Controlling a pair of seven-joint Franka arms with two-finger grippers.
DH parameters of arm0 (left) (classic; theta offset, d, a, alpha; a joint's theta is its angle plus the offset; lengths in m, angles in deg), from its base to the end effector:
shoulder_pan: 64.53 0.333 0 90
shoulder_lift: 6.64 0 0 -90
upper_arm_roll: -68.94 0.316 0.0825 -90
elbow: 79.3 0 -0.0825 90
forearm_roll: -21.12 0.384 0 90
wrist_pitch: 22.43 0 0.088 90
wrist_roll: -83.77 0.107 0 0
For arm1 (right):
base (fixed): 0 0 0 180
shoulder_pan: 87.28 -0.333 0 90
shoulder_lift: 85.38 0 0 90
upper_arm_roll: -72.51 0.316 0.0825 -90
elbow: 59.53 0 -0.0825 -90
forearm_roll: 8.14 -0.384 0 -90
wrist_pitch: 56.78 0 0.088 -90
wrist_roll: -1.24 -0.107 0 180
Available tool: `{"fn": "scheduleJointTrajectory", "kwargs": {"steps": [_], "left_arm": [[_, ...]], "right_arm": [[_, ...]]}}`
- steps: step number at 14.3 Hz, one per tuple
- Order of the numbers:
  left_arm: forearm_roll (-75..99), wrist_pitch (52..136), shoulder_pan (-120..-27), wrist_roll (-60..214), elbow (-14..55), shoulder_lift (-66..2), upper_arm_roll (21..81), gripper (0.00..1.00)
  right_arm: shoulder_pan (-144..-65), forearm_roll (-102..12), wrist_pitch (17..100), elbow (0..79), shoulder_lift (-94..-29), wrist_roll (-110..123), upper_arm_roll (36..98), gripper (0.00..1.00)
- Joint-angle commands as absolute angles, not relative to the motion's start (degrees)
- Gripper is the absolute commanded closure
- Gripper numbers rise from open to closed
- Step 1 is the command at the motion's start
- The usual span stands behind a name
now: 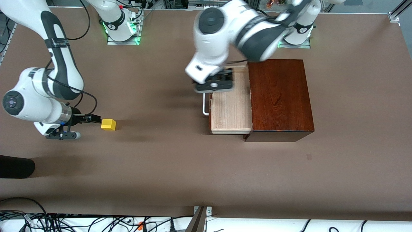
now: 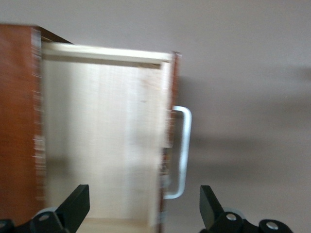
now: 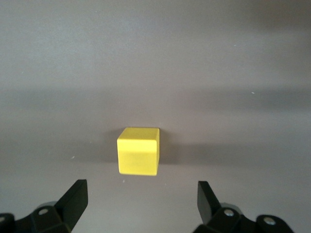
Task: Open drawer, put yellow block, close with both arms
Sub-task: 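Grasp the yellow cube with the right gripper while the left gripper withdraws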
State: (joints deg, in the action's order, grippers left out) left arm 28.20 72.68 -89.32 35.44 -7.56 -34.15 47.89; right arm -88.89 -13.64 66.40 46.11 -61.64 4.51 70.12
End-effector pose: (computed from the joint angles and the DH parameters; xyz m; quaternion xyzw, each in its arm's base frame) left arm 0.5249 -0.4453 0.4973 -0.9990 -0.0322 0.0307 0.0003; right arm 0.6280 -0.0030 0.2936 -0.9981 0.0054 0.0526 0.0321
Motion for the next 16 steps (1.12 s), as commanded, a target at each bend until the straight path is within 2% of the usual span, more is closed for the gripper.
{"fn": "scheduleJointTrajectory", "kwargs": {"steps": [1,4,8,9,10,12,14,15,16], "left_arm": [[23.67,73.02,-79.68,44.37,5.23,-21.78,47.49,0.0],[22.79,72.94,-73.78,47.81,6.48,-19.12,47.49,0.0],[21.38,72.41,-66.66,53.25,7.27,-16.31,47.49,0.0],[20.69,72.32,-65.6,55.7,7.45,-15.87,47.93,0.0],[20.16,71.36,-65.24,58.25,7.45,-15.26,48.89,0.0],[19.1,69.34,-68.2,62.3,7.71,-13.42,54.84,0.0],[18.92,68.2,-70.67,66.26,8.41,-11.74,59.95,0.0],[18.92,67.67,-71.12,68.36,8.94,-10.87,61.63,0.0],[18.83,67.49,-72.25,70.91,9.72,-9.81,63.91,0.0]], "right_arm": [[-90.88,-13.77,72.57,49.71,-61.04,2.38,70.05,0.0],[-91.23,-13.24,79.08,53.4,-59.45,3.34,70.05,0.0],[-91.32,-13.24,83.22,55.26,-57.35,5.02,70.14,0.01],[-91.32,-13.24,84.19,55.69,-56.99,5.1,70.05,0.07],[-91.41,-13.24,84.98,55.96,-56.9,5.1,70.05,0.17],[-91.58,-13.24,85.16,55.96,-56.46,5.28,70.05,0.5],[-91.59,-13.24,85.16,55.79,-56.46,7.72,70.14,0.75],[-91.59,-13.24,84.73,55.44,-56.72,8.52,70.14,0.82],[-91.67,-13.33,84.64,55.09,-57.33,8.1,70.22,0.84]]}}
